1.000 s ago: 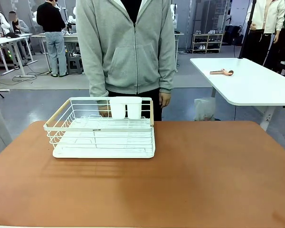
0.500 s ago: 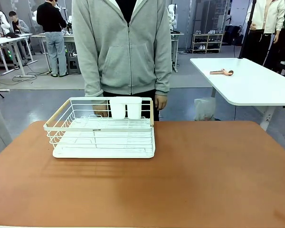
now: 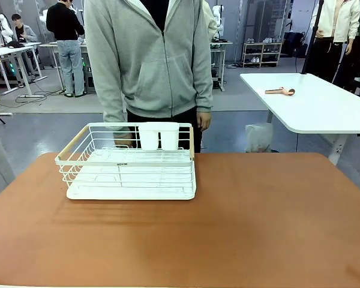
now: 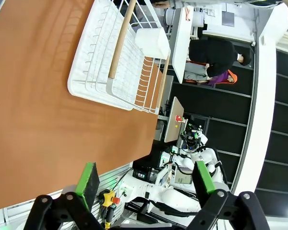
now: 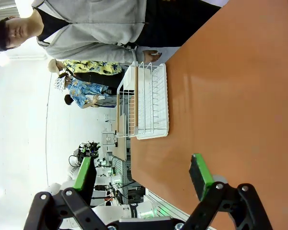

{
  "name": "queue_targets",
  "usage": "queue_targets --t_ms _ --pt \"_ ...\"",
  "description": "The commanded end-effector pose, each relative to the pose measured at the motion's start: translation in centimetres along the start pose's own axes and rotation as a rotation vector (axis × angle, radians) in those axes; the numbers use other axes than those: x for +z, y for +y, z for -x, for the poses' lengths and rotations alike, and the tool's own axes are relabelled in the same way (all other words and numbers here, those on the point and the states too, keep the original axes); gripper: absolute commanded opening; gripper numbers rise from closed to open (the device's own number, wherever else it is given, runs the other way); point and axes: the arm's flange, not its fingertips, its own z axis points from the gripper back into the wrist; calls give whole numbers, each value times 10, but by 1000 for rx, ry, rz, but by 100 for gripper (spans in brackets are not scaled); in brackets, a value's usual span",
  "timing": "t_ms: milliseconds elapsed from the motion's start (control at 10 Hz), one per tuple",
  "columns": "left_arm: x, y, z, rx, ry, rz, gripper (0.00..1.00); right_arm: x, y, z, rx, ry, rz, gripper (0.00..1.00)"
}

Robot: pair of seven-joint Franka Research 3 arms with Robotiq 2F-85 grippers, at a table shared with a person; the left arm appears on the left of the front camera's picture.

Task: Clean the table.
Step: Pick up the Lint Roller when the human hands it over.

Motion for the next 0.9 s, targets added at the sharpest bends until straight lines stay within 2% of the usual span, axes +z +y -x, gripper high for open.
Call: queue_targets --t_ms 0,800 --pt "2 0 2 -14 4 8 100 1 3 1 2 -3 0 100" --pt "2 0 2 -14 4 8 100 1 3 1 2 -3 0 100"
